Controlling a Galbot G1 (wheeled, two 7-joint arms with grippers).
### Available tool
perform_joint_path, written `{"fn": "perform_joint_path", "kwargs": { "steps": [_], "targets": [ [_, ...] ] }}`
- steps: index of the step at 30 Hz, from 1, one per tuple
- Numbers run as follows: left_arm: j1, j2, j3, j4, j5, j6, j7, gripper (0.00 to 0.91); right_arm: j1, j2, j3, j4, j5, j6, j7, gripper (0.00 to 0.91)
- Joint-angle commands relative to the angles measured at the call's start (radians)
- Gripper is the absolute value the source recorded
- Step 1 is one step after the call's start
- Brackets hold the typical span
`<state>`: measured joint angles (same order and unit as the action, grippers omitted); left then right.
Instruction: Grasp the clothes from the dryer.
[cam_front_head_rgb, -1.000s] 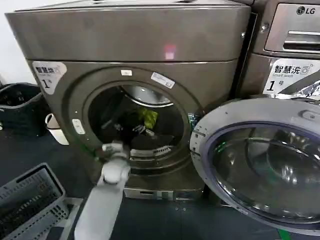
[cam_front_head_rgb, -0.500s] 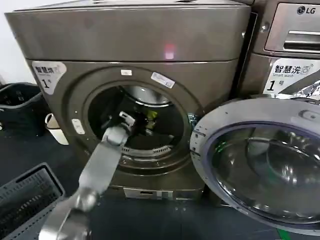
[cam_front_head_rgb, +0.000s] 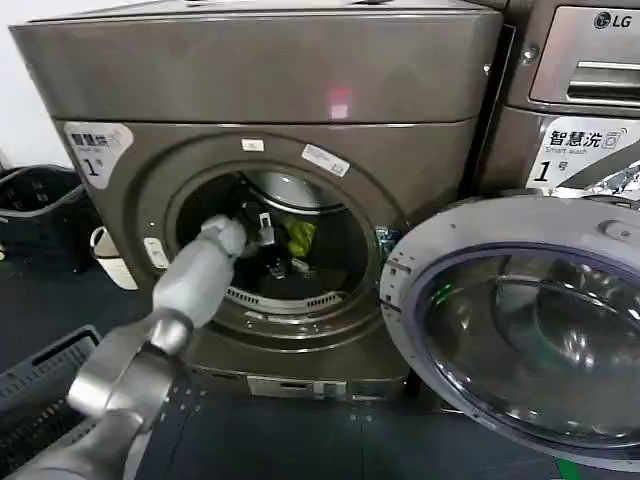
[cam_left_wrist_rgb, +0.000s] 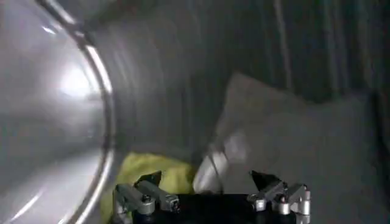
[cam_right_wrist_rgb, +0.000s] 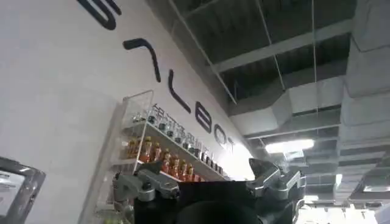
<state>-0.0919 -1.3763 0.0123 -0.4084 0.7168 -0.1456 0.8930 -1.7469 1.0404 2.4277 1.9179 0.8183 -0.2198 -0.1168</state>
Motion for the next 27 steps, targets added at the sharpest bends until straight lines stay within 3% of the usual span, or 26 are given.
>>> {"fn": "perform_joint_path", "kwargs": {
  "steps": [1, 6, 25, 26, 27],
  "targets": [
    [-0.091, -0.022, 0.075, 0.113, 0.261, 0.000, 0.117, 0.907, 0.000, 0.004, -0.003, 0.004, -0.001, 0.001, 0.000, 0.907],
    [-0.075, -0.052, 0.098, 0.121, 0.232, 0.074, 0.047, 0.907, -0.002, 0.004, -0.002, 0.005, -0.001, 0.002, 0.000, 0.907],
    [-0.044, -0.091, 0.120, 0.201, 0.193, 0.091, -0.044, 0.907, 0.012, 0.009, -0.025, 0.007, -0.009, 0.008, -0.002, 0.907],
    [-0.045, -0.092, 0.120, 0.207, 0.190, 0.090, -0.044, 0.876, 0.013, 0.009, -0.025, 0.007, -0.009, 0.009, -0.002, 0.907],
    [-0.044, -0.092, 0.120, 0.208, 0.189, 0.090, -0.047, 0.637, 0.014, 0.010, -0.026, 0.006, -0.010, 0.009, -0.003, 0.907]
  ]
}}
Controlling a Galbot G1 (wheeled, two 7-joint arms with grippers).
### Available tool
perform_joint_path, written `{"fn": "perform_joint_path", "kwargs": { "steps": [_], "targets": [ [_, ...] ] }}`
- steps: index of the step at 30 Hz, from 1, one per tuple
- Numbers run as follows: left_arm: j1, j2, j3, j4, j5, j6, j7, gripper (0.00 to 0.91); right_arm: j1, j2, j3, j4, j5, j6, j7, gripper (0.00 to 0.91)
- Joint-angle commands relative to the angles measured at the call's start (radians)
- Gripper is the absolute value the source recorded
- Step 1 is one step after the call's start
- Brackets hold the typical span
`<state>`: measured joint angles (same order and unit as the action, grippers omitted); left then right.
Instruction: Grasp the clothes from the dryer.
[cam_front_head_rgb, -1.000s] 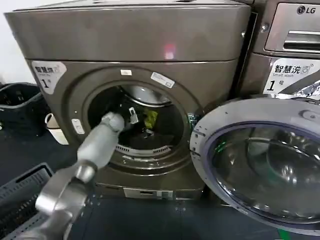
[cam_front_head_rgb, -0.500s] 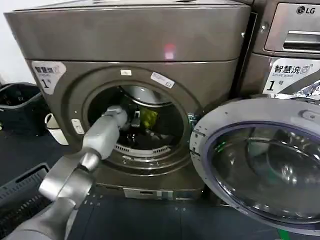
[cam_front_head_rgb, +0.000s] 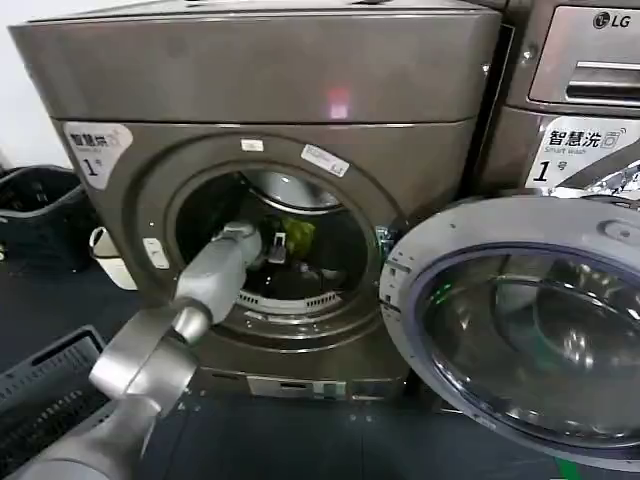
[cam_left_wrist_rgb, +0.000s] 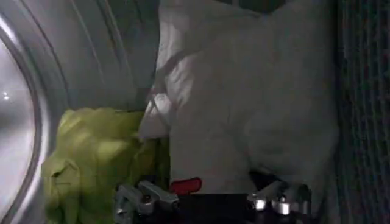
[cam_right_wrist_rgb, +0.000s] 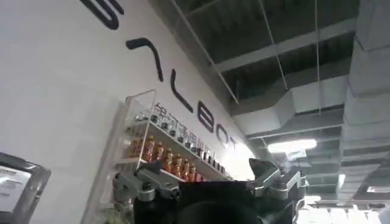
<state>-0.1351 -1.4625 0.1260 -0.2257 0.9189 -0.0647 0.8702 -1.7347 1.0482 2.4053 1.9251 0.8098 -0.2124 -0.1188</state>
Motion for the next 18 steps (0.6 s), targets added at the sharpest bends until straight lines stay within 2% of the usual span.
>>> {"fn": "perform_joint_path", "kwargs": {
  "steps": [1, 3, 5, 11, 15, 18],
  "targets": [
    [-0.001, -0.006, 0.006, 0.026, -0.016, 0.008, -0.024, 0.193, 0.003, 0.003, -0.006, -0.001, -0.002, 0.003, -0.001, 0.907],
    [-0.001, -0.005, 0.005, 0.025, -0.021, 0.005, -0.023, 0.046, 0.006, 0.003, -0.010, -0.001, -0.004, 0.003, -0.001, 0.907],
    [-0.001, -0.004, 0.004, 0.024, -0.022, 0.003, -0.025, 0.000, 0.008, 0.003, -0.013, 0.000, -0.006, 0.004, -0.001, 0.907],
    [0.004, -0.001, -0.002, 0.016, -0.059, -0.010, -0.026, 0.000, 0.014, 0.003, -0.024, -0.002, -0.012, 0.006, -0.001, 0.907],
    [0.012, 0.005, -0.039, -0.020, -0.142, -0.003, -0.055, 0.000, 0.017, 0.003, -0.030, -0.004, -0.017, 0.008, -0.001, 0.907],
    [0.046, 0.021, -0.070, -0.115, -0.275, 0.019, -0.115, 0.000, 0.022, 0.002, -0.037, -0.001, -0.018, 0.009, 0.000, 0.907]
  ]
}}
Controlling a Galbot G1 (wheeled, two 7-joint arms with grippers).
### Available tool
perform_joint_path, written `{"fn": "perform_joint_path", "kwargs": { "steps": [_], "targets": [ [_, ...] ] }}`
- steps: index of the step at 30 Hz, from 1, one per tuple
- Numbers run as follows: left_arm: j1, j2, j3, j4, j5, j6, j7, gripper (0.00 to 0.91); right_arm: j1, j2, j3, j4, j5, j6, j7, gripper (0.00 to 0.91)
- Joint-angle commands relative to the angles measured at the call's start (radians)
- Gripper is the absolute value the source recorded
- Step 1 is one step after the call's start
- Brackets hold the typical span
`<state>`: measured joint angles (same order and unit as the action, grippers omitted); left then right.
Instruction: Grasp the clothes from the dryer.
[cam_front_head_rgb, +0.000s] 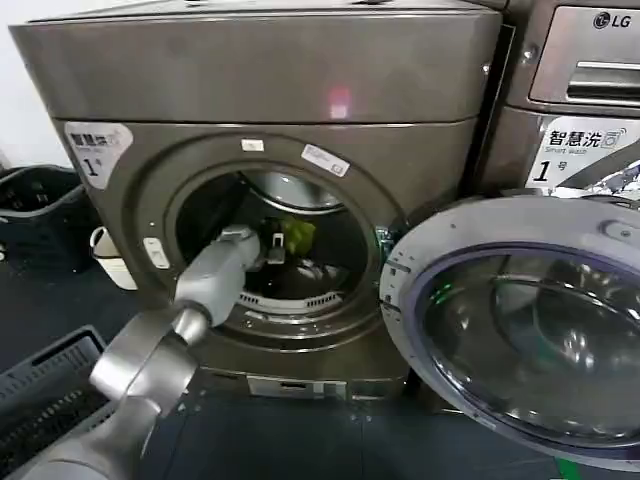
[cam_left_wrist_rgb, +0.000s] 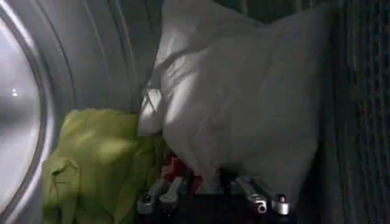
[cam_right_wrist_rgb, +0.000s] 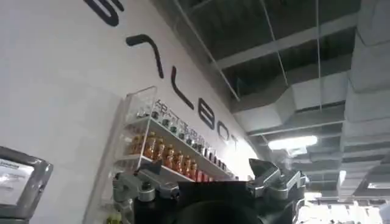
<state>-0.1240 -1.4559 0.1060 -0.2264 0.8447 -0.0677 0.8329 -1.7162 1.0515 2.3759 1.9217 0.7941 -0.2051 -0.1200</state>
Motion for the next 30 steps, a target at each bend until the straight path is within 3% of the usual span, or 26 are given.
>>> {"fn": "perform_joint_path", "kwargs": {
  "steps": [1, 10, 16, 22, 30],
  "targets": [
    [0.050, 0.018, -0.075, -0.144, -0.233, 0.028, -0.091, 0.000, 0.005, -0.003, -0.011, 0.003, -0.002, 0.001, 0.002, 0.907],
    [0.210, 0.061, -0.221, -0.365, -0.504, 0.070, -0.297, 0.000, 0.008, -0.013, -0.018, 0.000, -0.002, 0.006, 0.004, 0.907],
    [0.335, 0.085, -0.280, -0.546, -0.700, 0.048, -0.490, 0.000, 0.004, -0.012, -0.023, 0.006, -0.003, 0.011, 0.009, 0.907],
    [0.408, 0.069, -0.351, -0.656, -0.738, 0.012, -0.652, 0.000, 0.000, -0.008, -0.031, 0.027, -0.002, 0.011, 0.012, 0.907],
    [0.488, 0.022, -0.414, -0.755, -0.799, -0.109, -0.880, 0.000, -0.002, 0.000, -0.034, 0.039, -0.003, 0.010, 0.014, 0.907]
  ]
}}
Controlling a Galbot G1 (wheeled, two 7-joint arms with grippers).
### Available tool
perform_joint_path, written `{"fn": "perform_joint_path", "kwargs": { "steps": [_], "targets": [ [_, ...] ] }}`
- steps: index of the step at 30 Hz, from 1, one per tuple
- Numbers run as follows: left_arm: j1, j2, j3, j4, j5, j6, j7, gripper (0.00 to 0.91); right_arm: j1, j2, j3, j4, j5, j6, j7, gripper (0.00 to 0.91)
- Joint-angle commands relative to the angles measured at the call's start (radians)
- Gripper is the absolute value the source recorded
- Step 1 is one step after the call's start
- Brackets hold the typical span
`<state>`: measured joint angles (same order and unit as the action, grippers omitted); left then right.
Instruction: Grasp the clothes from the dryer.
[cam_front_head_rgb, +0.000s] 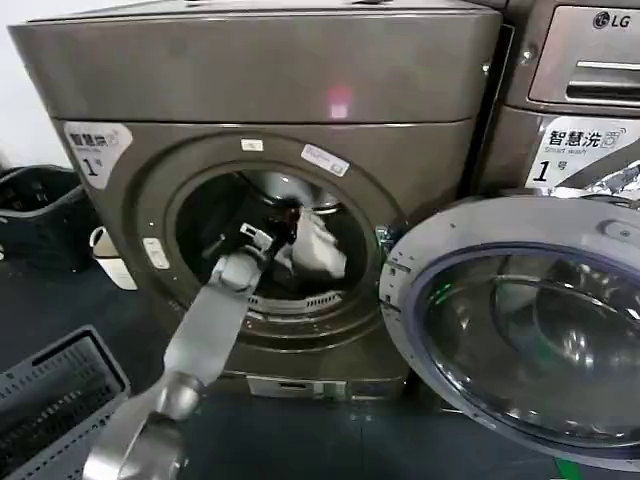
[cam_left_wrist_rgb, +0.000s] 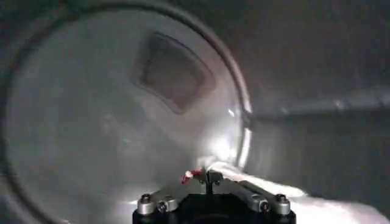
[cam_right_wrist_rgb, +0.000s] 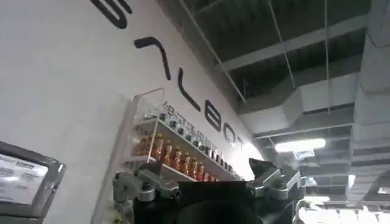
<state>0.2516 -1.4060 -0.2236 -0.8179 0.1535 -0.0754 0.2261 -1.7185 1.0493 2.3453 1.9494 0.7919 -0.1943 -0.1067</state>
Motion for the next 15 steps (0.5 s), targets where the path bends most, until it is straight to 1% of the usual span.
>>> {"fn": "perform_joint_path", "kwargs": {
  "steps": [1, 8, 11, 15],
  "targets": [
    [0.123, -0.033, -0.091, -0.175, -0.107, -0.110, -0.287, 0.000, 0.001, 0.003, -0.004, 0.011, -0.005, 0.000, 0.000, 0.907],
    [0.185, -0.063, -0.139, -0.262, -0.120, -0.116, -0.398, 0.000, -0.007, 0.002, 0.005, 0.013, -0.023, 0.020, -0.020, 0.907],
    [0.207, -0.063, -0.136, -0.293, -0.134, -0.131, -0.387, 0.000, -0.009, 0.001, 0.007, 0.015, -0.021, 0.037, -0.021, 0.907],
    [0.221, -0.063, -0.126, -0.307, -0.120, -0.138, -0.364, 0.000, -0.010, 0.001, 0.014, 0.014, -0.038, 0.030, -0.022, 0.907]
  ]
}}
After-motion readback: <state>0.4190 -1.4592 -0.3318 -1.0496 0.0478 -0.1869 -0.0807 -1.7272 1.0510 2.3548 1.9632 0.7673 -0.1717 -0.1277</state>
